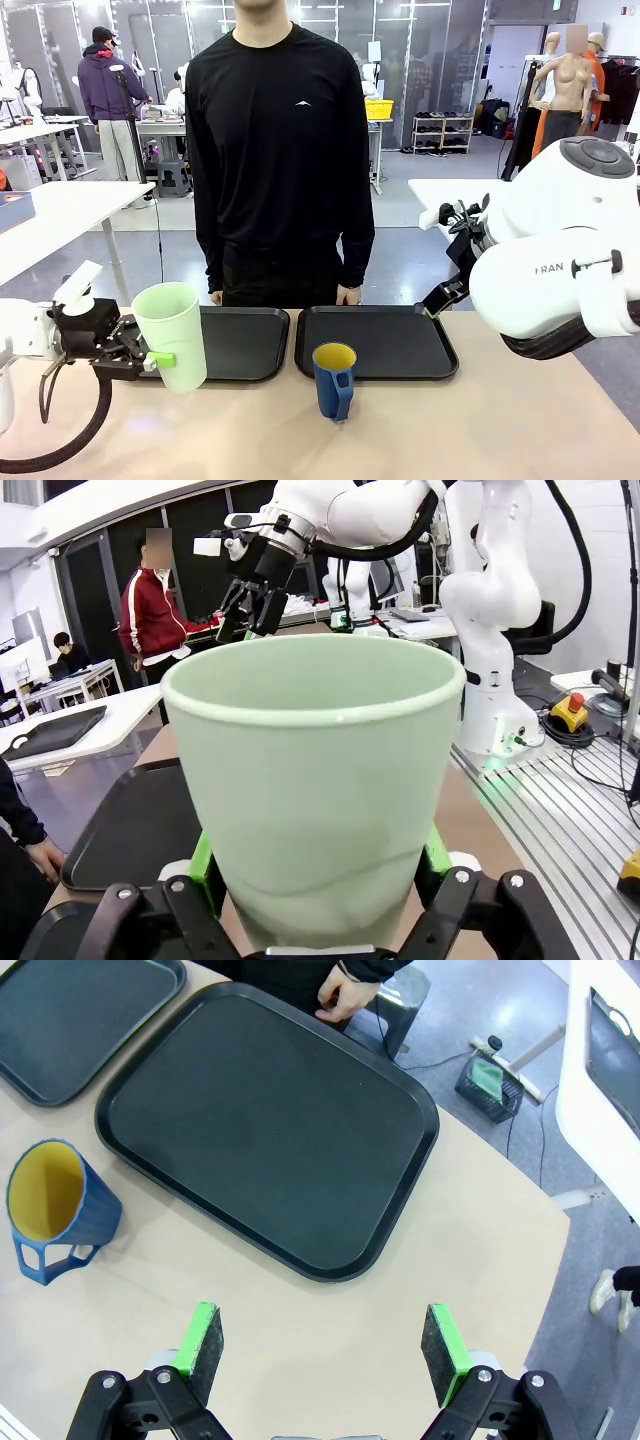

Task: Sort and store the cups by type.
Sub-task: Pick up the Reusable plastic cup, then place the picked Reusable plastic cup into the Flat Tray indicated by the person.

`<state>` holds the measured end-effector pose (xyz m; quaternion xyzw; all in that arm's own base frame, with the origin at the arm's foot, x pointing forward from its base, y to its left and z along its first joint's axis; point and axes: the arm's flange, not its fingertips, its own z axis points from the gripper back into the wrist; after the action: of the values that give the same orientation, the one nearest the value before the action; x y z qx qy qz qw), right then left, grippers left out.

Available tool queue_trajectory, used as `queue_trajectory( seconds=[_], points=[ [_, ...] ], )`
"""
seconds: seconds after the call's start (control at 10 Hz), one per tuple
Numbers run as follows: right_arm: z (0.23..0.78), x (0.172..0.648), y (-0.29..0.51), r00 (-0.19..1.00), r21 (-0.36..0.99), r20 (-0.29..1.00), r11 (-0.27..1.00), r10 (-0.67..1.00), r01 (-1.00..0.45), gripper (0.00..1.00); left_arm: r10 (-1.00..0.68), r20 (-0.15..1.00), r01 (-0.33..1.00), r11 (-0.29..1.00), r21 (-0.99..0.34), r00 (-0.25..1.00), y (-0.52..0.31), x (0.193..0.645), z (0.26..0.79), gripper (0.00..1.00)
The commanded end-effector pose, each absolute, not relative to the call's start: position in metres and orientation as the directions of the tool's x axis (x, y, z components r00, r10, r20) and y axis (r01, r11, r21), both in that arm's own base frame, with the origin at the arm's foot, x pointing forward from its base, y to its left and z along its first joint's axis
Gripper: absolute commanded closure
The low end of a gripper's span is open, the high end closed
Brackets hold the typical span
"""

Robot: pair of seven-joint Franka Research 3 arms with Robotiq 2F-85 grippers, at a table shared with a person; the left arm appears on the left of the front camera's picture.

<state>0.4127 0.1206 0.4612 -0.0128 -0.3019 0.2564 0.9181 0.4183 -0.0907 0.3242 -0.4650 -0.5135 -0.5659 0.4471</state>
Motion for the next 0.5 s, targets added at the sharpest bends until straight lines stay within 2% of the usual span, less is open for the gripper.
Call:
queue_trajectory(
  seconds=[0.0,0.4],
  points=[
    [0.4606,0.4132,0.1197,0.688,-0.175,0.547,0.869,0.476,-0.462,0.00,-0.010,0.987,0.984,-0.084,0.158,-0.159,-0.0935,0.4176,0.3270,0.70],
    [0.4606,0.4132,0.1197,0.688,-0.175,0.547,0.869,0.476,-0.462,0.00,-0.010,0.987,0.984,-0.084,0.158,-0.159,-0.0935,0.4176,0.3270,0.70]
  ],
)
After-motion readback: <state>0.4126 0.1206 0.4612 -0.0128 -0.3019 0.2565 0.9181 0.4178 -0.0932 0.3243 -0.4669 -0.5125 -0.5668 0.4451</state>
